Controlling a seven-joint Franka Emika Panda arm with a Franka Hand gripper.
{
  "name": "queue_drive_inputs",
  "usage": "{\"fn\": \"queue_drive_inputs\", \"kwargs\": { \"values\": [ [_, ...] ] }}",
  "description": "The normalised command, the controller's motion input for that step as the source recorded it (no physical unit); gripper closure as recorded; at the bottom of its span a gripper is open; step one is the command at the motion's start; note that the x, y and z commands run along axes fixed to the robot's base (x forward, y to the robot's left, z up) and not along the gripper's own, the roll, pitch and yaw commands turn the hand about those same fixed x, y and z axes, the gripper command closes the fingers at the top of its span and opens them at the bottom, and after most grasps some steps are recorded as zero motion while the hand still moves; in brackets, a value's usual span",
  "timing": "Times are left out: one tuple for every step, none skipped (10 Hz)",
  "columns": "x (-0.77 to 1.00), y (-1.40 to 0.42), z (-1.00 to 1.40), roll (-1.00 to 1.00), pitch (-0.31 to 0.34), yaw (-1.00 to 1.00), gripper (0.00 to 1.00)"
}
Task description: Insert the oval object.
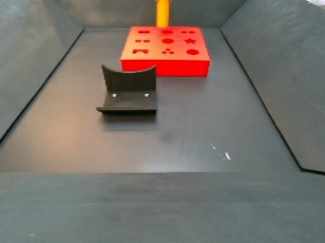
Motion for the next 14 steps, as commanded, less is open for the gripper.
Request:
{"fn": "queue_drive_inputs", "kwargs": {
  "values": [
    [-0.09, 0.0, -0.05, -0.11, -0.117, -0.07, 1.0],
    [0.0, -0.07, -0.13, -0.03, -0.084, 0.14, 1.0],
    [0.0, 0.0, -0.27, 0.0, -0.071, 0.25, 1.0],
    [0.0, 0.0, -0.22, 0.04, -0.059, 0.44, 1.0],
    [0.0, 0.0, -0.17, 0.01, -0.073, 0.5, 1.0],
    [-0.04, 0.0, -0.09, 0.0, -0.061, 0.41, 1.0],
    [-0.14, -0.03, 0.0, 0.01, -0.036, 0.22, 1.0],
    [-0.14, -0.02, -0.03, 0.0, -0.04, 0.15, 1.0],
    [-0.23, -0.01, -0.05, 0.0, -0.047, 0.05, 1.0],
    [-0.21, -0.02, -0.08, 0.0, -0.046, 0.0, 1.0],
    [-0.16, 0.0, -0.15, 0.0, -0.053, 0.0, 1.0],
    [0.03, -0.06, -0.27, 0.0, -0.076, 0.0, 1.0],
    [0.19, -0.05, -0.42, 0.0, -0.114, -0.03, 1.0],
    [0.23, 0.0, -0.54, 0.0, -0.13, -0.04, 1.0]
  ]
}}
